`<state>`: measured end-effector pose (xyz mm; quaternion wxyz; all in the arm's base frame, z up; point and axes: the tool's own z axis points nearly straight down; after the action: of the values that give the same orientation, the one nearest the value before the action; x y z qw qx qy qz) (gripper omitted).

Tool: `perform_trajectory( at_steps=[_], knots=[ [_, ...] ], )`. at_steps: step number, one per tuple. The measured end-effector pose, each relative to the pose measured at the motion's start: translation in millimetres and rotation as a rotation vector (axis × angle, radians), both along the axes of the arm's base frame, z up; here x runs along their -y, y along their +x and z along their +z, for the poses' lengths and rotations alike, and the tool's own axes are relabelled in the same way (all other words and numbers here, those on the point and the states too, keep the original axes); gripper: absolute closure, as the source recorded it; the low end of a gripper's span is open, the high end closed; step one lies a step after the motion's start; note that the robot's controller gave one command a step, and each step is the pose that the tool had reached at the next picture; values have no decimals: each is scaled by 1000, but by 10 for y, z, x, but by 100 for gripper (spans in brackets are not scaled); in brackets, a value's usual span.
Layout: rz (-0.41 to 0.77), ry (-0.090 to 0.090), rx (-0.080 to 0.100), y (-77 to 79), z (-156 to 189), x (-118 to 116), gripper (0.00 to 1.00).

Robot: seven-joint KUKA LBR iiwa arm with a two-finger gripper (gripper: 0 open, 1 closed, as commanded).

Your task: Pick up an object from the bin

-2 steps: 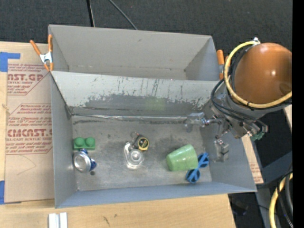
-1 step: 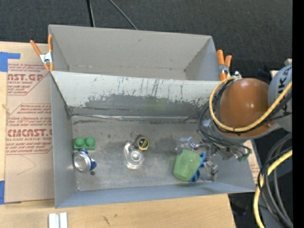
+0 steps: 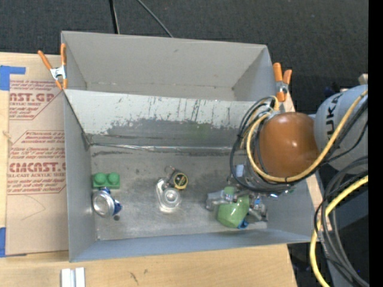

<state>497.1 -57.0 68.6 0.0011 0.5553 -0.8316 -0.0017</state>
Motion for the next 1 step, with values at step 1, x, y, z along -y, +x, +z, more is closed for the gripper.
perform_trajectory(
  at_steps=[1],
  knots=[
    [-2,0,3,12,18,3,100]
  ],
)
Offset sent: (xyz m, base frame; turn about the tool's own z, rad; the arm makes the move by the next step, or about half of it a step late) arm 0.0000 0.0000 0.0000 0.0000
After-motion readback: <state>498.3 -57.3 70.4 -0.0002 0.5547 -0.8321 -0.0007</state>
